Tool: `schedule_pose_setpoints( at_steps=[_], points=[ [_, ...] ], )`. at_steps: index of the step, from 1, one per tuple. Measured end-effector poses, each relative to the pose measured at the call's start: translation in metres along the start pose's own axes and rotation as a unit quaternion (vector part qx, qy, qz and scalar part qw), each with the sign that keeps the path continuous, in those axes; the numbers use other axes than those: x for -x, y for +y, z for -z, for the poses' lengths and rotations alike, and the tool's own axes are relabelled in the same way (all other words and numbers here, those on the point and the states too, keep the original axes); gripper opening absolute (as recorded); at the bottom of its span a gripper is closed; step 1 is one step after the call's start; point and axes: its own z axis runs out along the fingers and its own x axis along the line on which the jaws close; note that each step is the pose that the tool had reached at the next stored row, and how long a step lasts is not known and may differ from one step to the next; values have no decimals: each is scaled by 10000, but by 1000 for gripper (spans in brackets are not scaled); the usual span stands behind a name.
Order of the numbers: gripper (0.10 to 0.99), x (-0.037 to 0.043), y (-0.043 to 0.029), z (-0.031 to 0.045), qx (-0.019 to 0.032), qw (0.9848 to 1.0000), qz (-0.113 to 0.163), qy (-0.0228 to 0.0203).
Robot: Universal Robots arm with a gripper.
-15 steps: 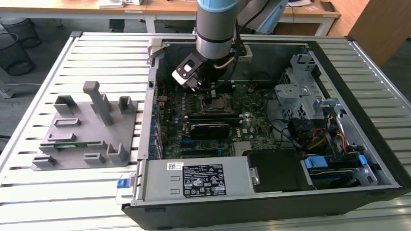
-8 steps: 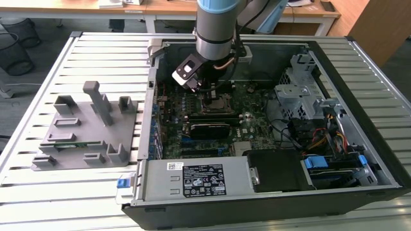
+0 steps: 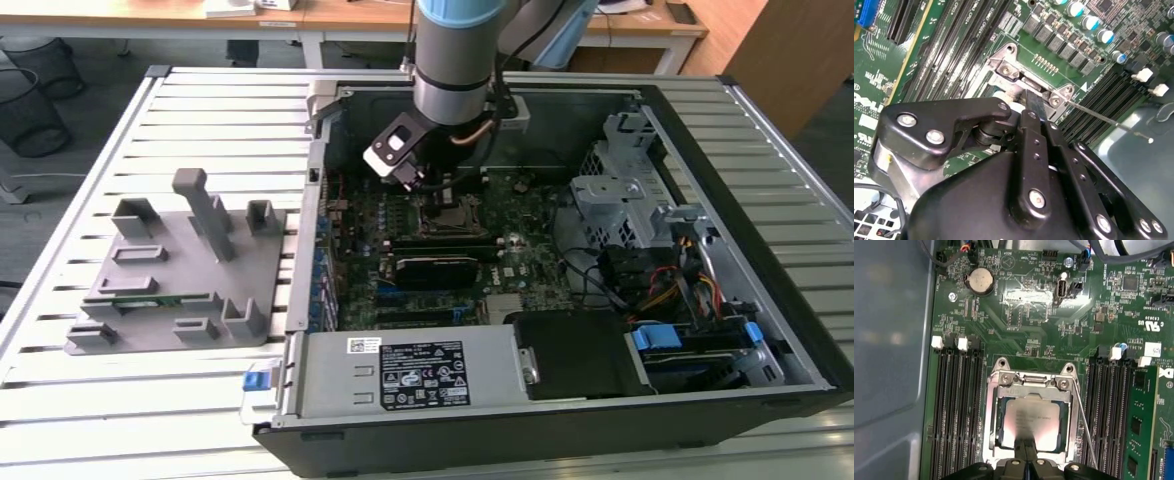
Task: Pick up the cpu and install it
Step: 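Close the cpu cover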
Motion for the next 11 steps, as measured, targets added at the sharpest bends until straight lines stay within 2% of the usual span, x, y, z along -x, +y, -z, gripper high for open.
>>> schedule_pose_setpoints(
  at_steps=[2, 6, 11],
  points=[
    [106, 3, 20, 2, 1, 10000, 0, -2],
    [106, -10, 35, 35, 19, 10000, 3, 24],
    [106, -15, 32, 170, 10, 10000, 0, 12]
  ],
)
